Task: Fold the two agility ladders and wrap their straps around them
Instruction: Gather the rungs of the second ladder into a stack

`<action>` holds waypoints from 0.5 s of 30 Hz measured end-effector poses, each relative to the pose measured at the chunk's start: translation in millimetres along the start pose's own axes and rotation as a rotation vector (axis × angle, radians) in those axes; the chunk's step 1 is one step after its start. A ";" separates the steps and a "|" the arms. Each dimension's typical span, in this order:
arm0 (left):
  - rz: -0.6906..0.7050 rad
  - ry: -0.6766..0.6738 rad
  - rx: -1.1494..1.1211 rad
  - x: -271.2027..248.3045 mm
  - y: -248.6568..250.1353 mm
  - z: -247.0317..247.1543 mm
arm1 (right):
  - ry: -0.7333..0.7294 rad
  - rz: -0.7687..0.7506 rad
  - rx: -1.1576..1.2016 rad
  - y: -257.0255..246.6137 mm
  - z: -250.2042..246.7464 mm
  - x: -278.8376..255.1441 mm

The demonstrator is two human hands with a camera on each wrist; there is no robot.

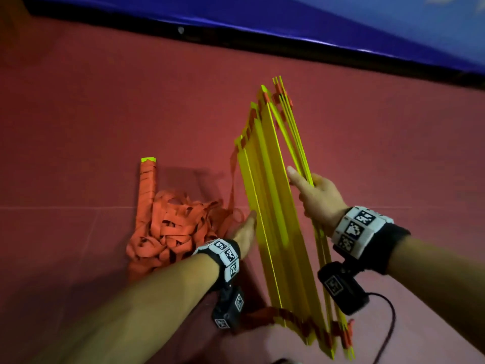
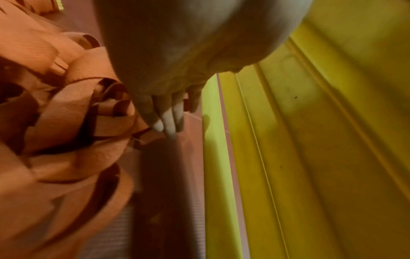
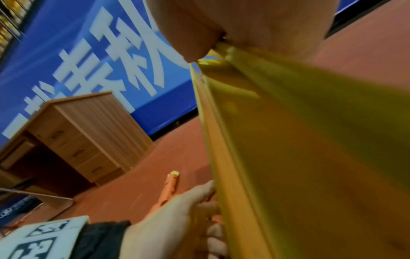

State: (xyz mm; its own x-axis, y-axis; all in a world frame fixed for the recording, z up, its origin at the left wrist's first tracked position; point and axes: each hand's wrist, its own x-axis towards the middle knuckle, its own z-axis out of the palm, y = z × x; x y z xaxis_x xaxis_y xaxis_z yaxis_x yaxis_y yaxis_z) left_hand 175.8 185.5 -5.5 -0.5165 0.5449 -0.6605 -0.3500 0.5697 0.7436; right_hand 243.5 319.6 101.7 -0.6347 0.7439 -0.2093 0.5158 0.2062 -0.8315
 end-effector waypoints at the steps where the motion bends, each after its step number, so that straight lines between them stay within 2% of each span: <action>1: -0.002 0.018 -0.164 -5.6 8.8 4.9 | -0.017 -0.028 -0.003 -11.3 -4.7 -6.0; 4: 0.068 0.009 -0.436 -19.3 39.3 7.2 | -0.045 -0.070 0.027 -37.0 -18.0 -15.6; 10: 0.197 -0.030 -0.663 -41.8 84.9 -16.2 | 0.023 -0.119 0.136 -68.5 -19.7 -31.7; 12: 0.278 0.021 -0.561 -57.9 97.5 -28.0 | 0.071 -0.158 0.121 -76.7 -16.2 -34.8; 15: 0.373 0.250 -0.351 -80.2 110.6 -50.3 | 0.141 -0.218 0.156 -91.9 -11.1 -37.8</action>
State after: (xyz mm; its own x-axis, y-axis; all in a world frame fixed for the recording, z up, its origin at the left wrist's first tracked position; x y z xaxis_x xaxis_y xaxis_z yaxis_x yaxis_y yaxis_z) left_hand 139.2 173.9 134.9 -0.8091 0.4837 -0.3338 -0.3252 0.1046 0.9398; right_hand 226.5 279.6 191.8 -0.6287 0.7763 0.0471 0.2752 0.2786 -0.9201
